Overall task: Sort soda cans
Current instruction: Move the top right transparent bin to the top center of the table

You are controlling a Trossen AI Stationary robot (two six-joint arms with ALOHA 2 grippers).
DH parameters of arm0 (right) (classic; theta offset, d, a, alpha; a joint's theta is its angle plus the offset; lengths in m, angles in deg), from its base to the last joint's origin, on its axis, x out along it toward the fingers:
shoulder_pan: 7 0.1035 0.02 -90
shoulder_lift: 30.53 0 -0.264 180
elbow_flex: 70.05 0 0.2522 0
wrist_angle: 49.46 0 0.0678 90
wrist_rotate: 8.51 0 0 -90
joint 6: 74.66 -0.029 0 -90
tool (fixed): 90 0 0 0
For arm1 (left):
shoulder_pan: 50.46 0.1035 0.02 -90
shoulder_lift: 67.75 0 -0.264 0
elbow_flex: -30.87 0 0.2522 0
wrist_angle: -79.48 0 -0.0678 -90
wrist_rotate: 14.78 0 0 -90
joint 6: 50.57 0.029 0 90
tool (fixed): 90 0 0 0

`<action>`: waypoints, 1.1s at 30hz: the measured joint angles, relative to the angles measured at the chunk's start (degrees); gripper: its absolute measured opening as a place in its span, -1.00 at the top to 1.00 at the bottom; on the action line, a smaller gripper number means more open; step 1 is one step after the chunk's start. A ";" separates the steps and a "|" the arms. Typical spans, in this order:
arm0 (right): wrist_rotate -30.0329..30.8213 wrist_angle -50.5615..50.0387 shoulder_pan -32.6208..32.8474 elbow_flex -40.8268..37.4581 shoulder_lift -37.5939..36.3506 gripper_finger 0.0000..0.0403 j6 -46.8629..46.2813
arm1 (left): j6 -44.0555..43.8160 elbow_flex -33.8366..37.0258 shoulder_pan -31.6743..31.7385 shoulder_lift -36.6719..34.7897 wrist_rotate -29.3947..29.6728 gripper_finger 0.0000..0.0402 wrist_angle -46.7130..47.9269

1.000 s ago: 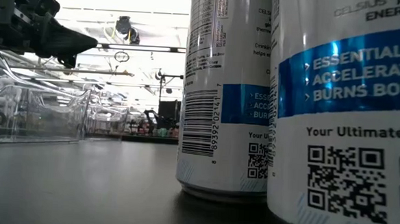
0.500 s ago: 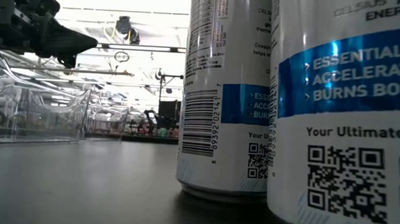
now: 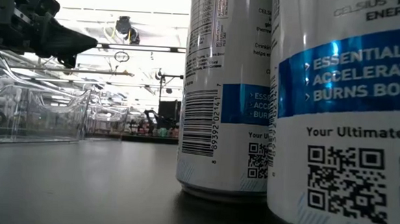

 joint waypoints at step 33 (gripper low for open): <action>-0.04 3.69 11.19 3.01 -0.04 1.00 -8.64 | 0.00 0.00 0.00 0.00 0.00 0.88 0.00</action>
